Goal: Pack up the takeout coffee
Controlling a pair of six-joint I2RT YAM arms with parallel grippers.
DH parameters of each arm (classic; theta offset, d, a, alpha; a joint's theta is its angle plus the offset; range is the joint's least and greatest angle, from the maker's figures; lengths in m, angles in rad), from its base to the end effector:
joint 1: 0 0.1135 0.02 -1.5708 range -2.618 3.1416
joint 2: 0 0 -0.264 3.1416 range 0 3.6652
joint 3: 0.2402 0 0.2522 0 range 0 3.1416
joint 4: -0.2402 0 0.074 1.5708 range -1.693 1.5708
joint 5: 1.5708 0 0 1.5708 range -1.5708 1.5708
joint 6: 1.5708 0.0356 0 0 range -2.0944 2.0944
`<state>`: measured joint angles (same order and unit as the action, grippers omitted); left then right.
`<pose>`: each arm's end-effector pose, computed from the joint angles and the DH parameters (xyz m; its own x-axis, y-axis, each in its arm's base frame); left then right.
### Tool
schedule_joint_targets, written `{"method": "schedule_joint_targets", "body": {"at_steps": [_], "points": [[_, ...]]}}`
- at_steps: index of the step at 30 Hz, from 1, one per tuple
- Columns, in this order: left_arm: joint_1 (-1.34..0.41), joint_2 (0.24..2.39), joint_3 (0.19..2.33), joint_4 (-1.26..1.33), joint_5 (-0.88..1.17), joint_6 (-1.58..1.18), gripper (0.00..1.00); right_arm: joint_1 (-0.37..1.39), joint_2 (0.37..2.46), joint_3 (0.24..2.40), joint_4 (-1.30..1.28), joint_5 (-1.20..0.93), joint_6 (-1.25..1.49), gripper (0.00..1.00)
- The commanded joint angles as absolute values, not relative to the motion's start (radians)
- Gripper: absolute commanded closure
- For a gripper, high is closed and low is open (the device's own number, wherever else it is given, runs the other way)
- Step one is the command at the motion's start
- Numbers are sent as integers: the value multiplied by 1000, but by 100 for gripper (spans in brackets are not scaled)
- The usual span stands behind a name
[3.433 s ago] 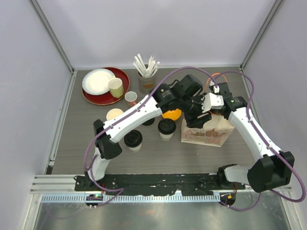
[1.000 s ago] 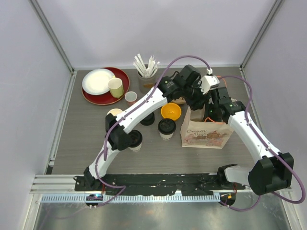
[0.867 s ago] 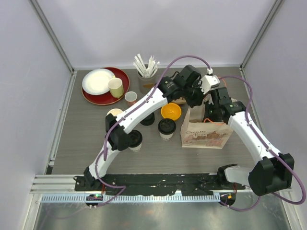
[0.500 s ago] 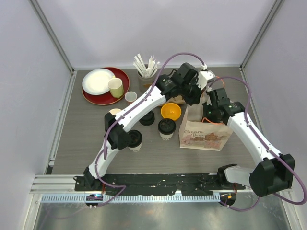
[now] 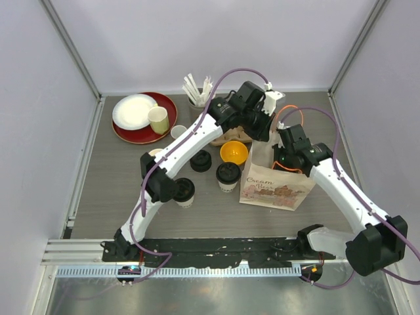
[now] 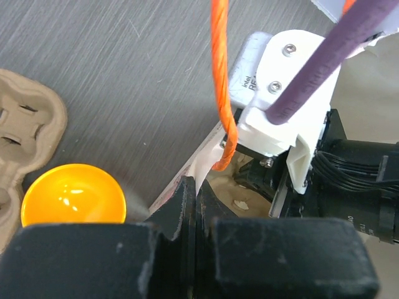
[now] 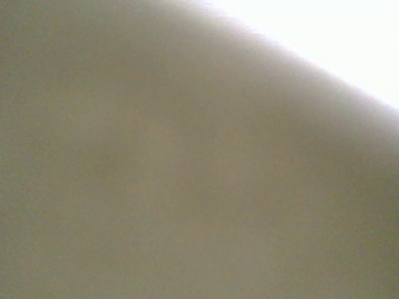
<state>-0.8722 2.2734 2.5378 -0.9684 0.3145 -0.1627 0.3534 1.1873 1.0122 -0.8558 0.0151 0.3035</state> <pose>0.3090 -0.3850 0.3671 -0.5533 0.4193 -0.7198 0.8008 0.5056 -0.3211 0.2152 0.0788 0.2807 -0.8692 -0.0021 -0.4944 -0.0828 0.9865 0.1413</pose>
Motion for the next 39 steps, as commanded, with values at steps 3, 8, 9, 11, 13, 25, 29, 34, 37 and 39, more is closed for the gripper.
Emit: {"method": "schedule_joint_targets", "body": {"at_steps": [3, 8, 9, 11, 13, 25, 29, 34, 37, 39], "points": [[-876, 2233, 2608, -859, 339, -224, 100, 365, 1135, 999, -968, 18, 339, 99], [-890, 2232, 2608, -864, 328, -218, 100, 371, 1137, 1008, -1017, 57, 336, 99], [-890, 2232, 2609, -865, 312, -213, 100, 371, 1137, 1005, -1028, 69, 336, 99], [-890, 2232, 2609, -867, 296, -207, 100, 371, 1141, 994, -1029, 83, 339, 99], [-890, 2230, 2609, -865, 288, -206, 100, 374, 1146, 986, -1023, 98, 357, 99], [-890, 2217, 2569, -848, 314, -206, 100, 376, 1196, 928, -942, 161, 400, 99], [-890, 2206, 2551, -845, 318, -193, 100, 376, 1186, 939, -985, 146, 420, 99], [-893, 2195, 2548, -845, 314, -180, 100, 376, 1175, 972, -1029, 71, 426, 98], [-897, 2186, 2536, -845, 310, -173, 100, 377, 1180, 995, -1060, 49, 422, 99], [-900, 2183, 2530, -844, 311, -173, 100, 376, 1175, 1009, -1086, 55, 422, 98]]}}
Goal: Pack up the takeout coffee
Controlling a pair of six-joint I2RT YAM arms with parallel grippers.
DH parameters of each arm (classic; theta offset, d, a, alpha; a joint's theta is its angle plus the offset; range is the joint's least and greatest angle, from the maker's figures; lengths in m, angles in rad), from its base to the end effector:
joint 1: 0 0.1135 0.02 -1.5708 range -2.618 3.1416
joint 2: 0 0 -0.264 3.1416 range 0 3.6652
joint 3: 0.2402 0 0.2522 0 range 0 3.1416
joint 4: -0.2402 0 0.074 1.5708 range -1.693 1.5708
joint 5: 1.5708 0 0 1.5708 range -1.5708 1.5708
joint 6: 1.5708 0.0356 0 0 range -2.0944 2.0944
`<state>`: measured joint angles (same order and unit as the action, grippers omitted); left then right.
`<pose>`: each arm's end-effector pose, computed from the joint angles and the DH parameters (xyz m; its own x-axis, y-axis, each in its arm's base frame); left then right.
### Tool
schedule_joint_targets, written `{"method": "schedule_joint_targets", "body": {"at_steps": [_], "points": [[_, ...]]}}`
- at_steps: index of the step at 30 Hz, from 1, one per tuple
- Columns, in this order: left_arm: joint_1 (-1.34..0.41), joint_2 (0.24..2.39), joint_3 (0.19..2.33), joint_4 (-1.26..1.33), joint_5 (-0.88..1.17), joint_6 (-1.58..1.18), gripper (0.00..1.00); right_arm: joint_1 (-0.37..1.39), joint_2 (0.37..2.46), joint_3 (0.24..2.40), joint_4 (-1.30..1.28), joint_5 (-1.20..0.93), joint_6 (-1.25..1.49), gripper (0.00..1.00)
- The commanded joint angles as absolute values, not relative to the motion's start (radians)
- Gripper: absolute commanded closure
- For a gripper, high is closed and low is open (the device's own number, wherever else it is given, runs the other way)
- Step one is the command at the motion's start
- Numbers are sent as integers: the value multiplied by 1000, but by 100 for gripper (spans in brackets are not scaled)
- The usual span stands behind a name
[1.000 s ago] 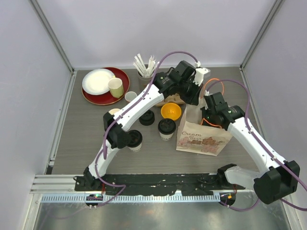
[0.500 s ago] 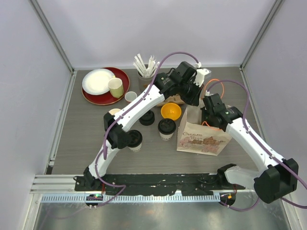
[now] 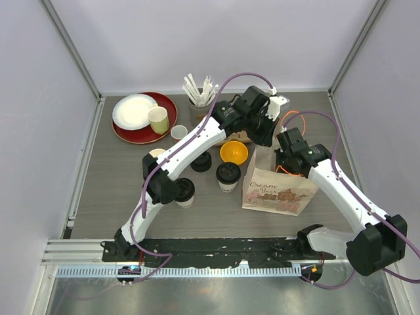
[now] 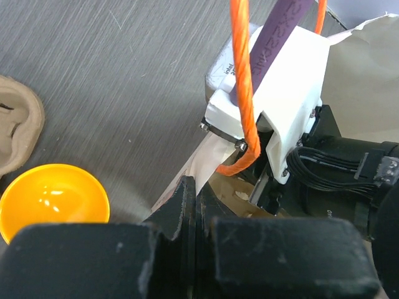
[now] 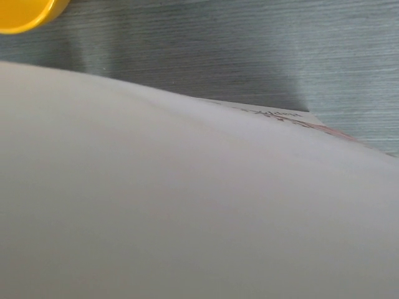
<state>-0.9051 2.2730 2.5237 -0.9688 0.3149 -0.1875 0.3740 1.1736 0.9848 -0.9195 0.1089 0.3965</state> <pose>0.2965 -0.3955 0.3630 -0.5655 0.4331 -0.7019 0.8005 0.4932 -0.3406 0.2049 0.0762 0.2720 -0.8913 0.0626 -0.4491 0.0284 0.9962 0.0826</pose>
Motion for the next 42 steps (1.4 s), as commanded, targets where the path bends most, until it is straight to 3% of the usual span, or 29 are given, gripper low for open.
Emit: {"method": "schedule_joint_targets", "body": {"at_steps": [1, 28, 31, 38, 42], "points": [[-900, 2181, 2531, -841, 311, -173, 100, 377, 1174, 1017, -1092, 58, 420, 98], [-907, 2164, 2507, -836, 310, -153, 100, 376, 1235, 1009, -1074, 49, 396, 97], [-908, 2164, 2507, -841, 310, -149, 100, 377, 1233, 1012, -1069, 51, 397, 89], [-907, 2151, 2476, -841, 313, -126, 100, 377, 1203, 1049, -1074, 69, 403, 53], [-908, 2135, 2435, -844, 313, -94, 100, 377, 1172, 1081, -1072, 61, 396, 41]]}}
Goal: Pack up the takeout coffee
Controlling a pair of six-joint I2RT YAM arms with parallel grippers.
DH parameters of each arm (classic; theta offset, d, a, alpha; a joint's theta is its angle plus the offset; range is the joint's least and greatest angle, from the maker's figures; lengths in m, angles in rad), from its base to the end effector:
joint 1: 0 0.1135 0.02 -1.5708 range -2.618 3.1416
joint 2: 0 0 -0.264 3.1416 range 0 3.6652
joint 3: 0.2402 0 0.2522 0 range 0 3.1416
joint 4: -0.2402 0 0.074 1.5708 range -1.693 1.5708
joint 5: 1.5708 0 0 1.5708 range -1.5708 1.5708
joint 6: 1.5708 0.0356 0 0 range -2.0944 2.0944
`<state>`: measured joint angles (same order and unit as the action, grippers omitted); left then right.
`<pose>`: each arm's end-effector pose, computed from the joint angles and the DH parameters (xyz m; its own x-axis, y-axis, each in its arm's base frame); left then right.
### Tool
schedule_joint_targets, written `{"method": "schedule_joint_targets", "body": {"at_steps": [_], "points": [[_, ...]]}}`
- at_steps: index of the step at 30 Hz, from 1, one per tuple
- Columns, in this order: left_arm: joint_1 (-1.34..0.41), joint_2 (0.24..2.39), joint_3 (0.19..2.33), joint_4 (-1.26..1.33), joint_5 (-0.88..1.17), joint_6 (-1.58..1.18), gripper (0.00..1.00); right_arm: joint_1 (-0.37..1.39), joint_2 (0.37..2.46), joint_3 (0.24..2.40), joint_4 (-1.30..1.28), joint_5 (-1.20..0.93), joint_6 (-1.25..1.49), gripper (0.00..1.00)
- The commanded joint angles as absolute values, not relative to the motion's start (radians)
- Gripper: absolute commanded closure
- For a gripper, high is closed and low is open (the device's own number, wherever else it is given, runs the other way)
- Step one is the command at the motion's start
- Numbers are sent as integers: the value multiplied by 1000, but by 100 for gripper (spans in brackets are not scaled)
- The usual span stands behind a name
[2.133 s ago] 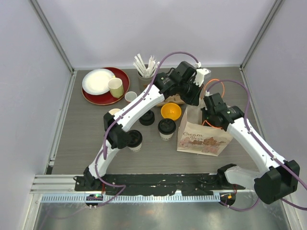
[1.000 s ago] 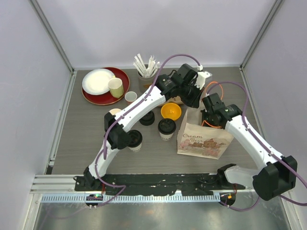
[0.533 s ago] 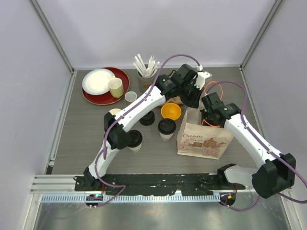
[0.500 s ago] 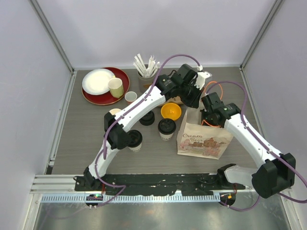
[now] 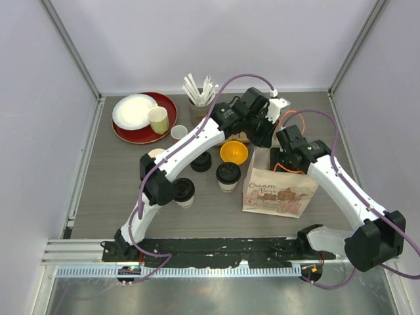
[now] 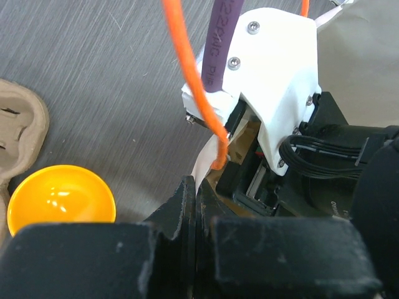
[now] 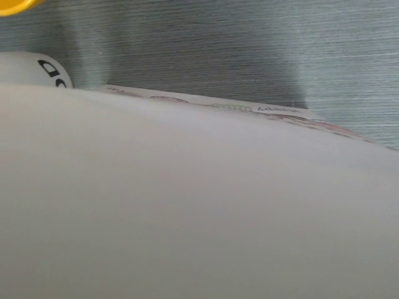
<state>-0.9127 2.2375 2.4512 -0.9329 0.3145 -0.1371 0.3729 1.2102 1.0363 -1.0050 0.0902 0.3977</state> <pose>0.2916 -0.3952 0.3605 -0.5214 0.4620 -0.7174 0.8312 0.4650 -0.3047 0.2063 0.0773 0.2761 -0.9216 0.0537 -0.3844 0.0284 0.9971 0.0712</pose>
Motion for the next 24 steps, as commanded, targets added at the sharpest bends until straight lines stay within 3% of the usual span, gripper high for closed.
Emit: {"method": "schedule_joint_targets", "body": {"at_steps": [1, 10, 21, 24], "points": [[-908, 2131, 2427, -844, 313, -89, 100, 376, 1161, 1084, -1063, 60, 390, 39], [-908, 2111, 2390, -850, 311, -69, 100, 377, 1071, 1091, -1048, 55, 367, 32], [-908, 2099, 2367, -833, 298, -113, 100, 376, 1044, 1094, -1115, 43, 351, 30], [-907, 2102, 2376, -833, 288, -115, 100, 376, 1057, 1077, -1167, -24, 339, 34]]}}
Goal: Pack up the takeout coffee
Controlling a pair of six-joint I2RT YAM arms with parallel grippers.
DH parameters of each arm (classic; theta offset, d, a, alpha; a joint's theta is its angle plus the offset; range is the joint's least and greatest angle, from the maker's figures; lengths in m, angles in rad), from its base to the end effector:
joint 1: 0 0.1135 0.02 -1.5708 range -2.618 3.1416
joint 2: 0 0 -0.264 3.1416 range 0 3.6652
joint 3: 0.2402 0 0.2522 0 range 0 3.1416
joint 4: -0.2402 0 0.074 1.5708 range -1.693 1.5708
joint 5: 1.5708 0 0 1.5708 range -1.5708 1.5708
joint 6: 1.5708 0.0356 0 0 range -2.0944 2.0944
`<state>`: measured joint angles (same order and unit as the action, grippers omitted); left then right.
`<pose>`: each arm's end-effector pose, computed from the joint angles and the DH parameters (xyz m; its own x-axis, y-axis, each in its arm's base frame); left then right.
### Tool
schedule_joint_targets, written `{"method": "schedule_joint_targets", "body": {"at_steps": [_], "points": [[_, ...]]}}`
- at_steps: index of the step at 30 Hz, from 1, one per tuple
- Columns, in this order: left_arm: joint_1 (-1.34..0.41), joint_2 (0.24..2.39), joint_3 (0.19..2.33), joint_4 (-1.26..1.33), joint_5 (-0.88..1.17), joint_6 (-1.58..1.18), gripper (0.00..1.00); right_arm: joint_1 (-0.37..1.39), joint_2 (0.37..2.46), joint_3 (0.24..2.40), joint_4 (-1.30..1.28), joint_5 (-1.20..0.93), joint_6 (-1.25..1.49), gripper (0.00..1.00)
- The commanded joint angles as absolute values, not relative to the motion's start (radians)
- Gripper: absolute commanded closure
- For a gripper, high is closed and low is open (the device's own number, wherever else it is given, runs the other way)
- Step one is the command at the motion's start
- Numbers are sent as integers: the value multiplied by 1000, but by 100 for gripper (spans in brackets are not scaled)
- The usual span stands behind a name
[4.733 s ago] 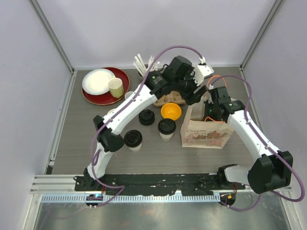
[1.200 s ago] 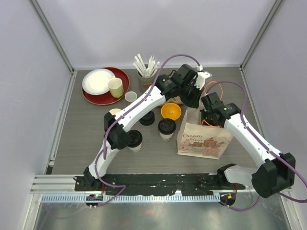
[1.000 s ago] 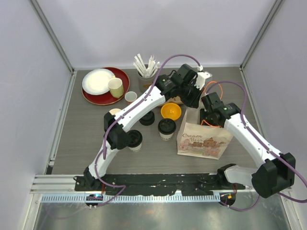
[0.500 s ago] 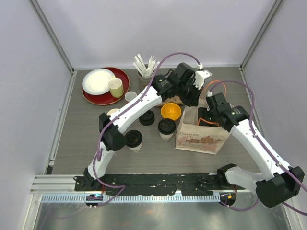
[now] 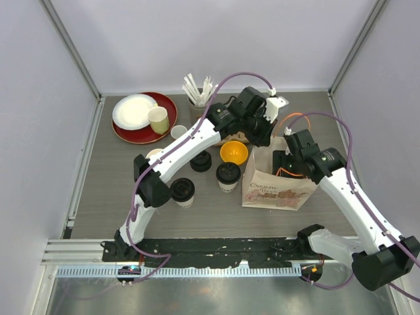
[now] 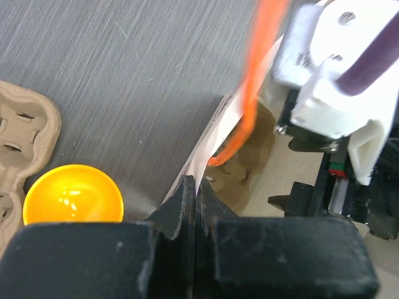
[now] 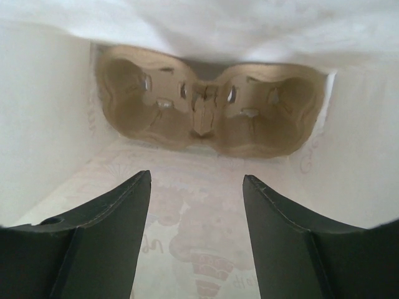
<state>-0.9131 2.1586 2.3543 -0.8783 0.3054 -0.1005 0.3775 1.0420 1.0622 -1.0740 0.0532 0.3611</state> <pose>0.2842 -0.3855 0.3716 -0.4737 0.4567 -0.7530 0.8542 0.4464 -0.2666 0.1724 0.0663 0.3111 -0.8774 0.0316 -0.4787 -0.0360 0.9907 0.1314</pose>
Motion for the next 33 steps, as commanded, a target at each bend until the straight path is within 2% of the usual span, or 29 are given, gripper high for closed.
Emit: {"method": "schedule_joint_targets", "body": {"at_steps": [1, 12, 20, 23, 33], "points": [[-907, 2102, 2376, -831, 281, -114, 100, 376, 1051, 1074, -1170, -29, 341, 35], [-908, 2097, 2373, -841, 299, -141, 100, 377, 928, 1245, -1143, -94, 302, 34], [-914, 2092, 2370, -842, 281, -130, 100, 376, 934, 1213, -1108, 38, 310, 33], [-919, 2091, 2368, -842, 282, -118, 100, 376, 934, 1197, -1075, 20, 314, 33], [-919, 2095, 2345, -828, 284, -98, 100, 377, 865, 1344, -1049, 69, 302, 32]]}}
